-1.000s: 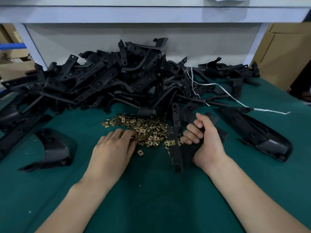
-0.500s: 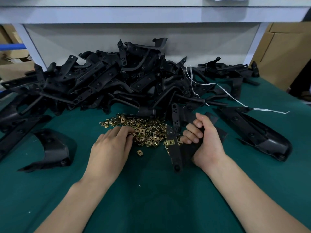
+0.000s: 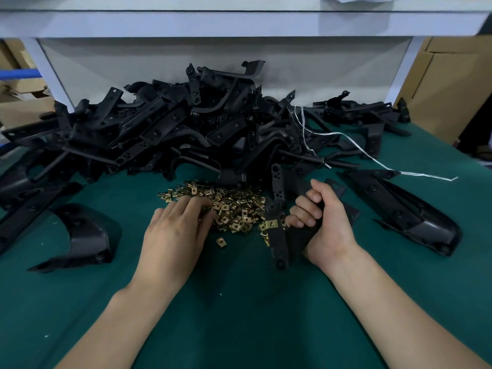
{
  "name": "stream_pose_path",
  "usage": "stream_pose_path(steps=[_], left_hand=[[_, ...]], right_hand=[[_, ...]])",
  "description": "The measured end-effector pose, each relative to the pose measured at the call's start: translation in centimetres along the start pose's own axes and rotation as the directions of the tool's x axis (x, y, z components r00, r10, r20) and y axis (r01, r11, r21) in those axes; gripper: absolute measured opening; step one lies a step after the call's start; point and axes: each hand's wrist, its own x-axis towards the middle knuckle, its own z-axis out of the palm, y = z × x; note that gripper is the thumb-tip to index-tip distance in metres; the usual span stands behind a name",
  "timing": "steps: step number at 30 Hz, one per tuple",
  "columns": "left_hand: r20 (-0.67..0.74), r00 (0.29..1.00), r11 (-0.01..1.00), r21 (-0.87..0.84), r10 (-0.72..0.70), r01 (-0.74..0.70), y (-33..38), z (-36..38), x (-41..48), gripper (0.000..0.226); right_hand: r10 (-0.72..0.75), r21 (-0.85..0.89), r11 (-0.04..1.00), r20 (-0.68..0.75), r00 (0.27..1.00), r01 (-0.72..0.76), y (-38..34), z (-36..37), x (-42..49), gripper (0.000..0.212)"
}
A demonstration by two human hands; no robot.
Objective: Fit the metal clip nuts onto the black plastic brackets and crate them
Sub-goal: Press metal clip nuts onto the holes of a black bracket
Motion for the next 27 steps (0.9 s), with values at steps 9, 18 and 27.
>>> stream_pose_path(steps=[9,18,27], left_hand=[[0.028,0.997,0.982,-0.169,-0.079,0.082,0.5,-0.2,0.0,0.032],[0.078,0.988,0.952,-0.269,-0.131,0.147,1.2,-0.6,-0.3,0.030],[0.101,0.991,0.956,-0.274,-0.083,0.108,0.9,-0.3,-0.7,0.022]], right_hand=[[0.019,0.021,1.000,-0.009,1.000,-0.019,-0.1,0.3,-0.3,0.043],[0.027,0.022,0.999,-0.015,1.000,-0.026,-0.1,0.5,-0.5,0.043],[0.021,0.024,0.999,-0.011,1.000,-0.021,-0.1,0.6,-0.5,0.045]])
